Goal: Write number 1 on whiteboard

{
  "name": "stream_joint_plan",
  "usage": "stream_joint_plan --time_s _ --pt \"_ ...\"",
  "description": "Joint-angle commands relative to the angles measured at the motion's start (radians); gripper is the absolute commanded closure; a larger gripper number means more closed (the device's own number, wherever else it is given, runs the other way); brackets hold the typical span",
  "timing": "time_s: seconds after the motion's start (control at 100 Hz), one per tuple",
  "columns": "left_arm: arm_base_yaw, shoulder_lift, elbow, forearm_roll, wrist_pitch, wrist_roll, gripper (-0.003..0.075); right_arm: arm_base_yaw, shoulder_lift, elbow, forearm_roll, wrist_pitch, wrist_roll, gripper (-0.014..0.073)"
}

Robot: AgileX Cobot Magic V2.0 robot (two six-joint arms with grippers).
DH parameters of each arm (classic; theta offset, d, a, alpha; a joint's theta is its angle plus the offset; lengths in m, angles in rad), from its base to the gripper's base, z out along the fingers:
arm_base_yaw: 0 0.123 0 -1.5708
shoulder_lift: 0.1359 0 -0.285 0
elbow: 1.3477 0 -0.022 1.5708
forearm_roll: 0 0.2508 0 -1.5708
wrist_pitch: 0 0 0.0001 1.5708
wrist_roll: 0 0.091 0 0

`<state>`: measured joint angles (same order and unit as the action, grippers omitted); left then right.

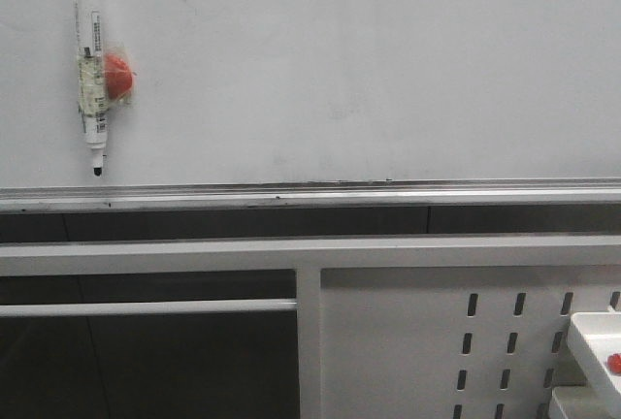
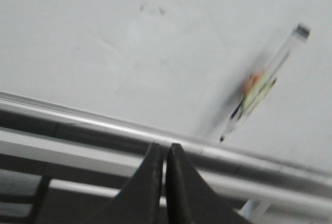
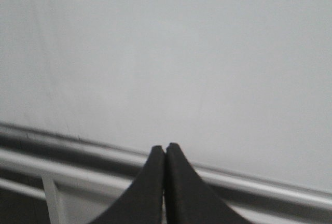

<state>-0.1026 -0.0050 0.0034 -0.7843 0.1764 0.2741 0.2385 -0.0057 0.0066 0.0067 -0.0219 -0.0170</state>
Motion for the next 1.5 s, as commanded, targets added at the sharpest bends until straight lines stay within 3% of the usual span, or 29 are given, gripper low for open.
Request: stream_joint_plan --time_s 0.0,0.08,0.21,0.34,0.42,0.56,0.64,0.7,1.0,1.3,1.49 --pt "0.004 -0.022 0.034 -0.24 -0.139 -0.008 0.074 0.001 -0.025 0.015 0.083 -0.186 0.004 0.0643" --pt "0.004 -0.022 0.034 -0.358 -0.169 -0.008 0.074 0.001 -0.025 0.013 0.161 -0.226 0.004 0.0643" --pt "0.004 -0.022 0.015 -0.348 -0.152 0.015 0.074 0.001 -0.025 -0.014 0.253 -0.234 0.004 0.0643" --pt "0.001 0.009 -0.093 -0.15 -0.022 0.153 0.071 0.001 -0.017 -0.111 0.259 -0.113 0.002 0.0641" --pt "0.001 0.072 -0.205 -0.041 0.079 0.213 0.0584 0.001 0.024 -0.203 0.24 0.038 -0.008 0.0623" --pt "0.001 0.254 -0.383 0.002 0.161 0.313 0.0334 0.001 0.149 -0.335 0.221 0.182 -0.008 0.0417" --pt "0.001 0.372 -0.463 0.002 0.216 0.406 0.0298 0.001 0.229 -0.397 0.221 0.232 -0.008 0.0267" --pt "-0.002 0.463 -0.506 -0.001 0.239 0.487 0.0299 0.001 0.292 -0.437 0.221 0.255 -0.008 0.0207" --pt "-0.254 0.774 -0.526 0.039 0.059 0.571 0.0299 0.001 0.421 -0.48 0.219 0.246 -0.022 0.0193" --pt "-0.525 1.038 -0.526 -0.202 -0.426 0.571 0.0299 0.001 0.421 -0.48 0.219 0.256 -0.063 0.0193" --pt "-0.583 1.156 -0.526 -0.235 -0.493 0.562 0.0299 0.001 0.421 -0.48 0.219 0.261 -0.063 0.0194"
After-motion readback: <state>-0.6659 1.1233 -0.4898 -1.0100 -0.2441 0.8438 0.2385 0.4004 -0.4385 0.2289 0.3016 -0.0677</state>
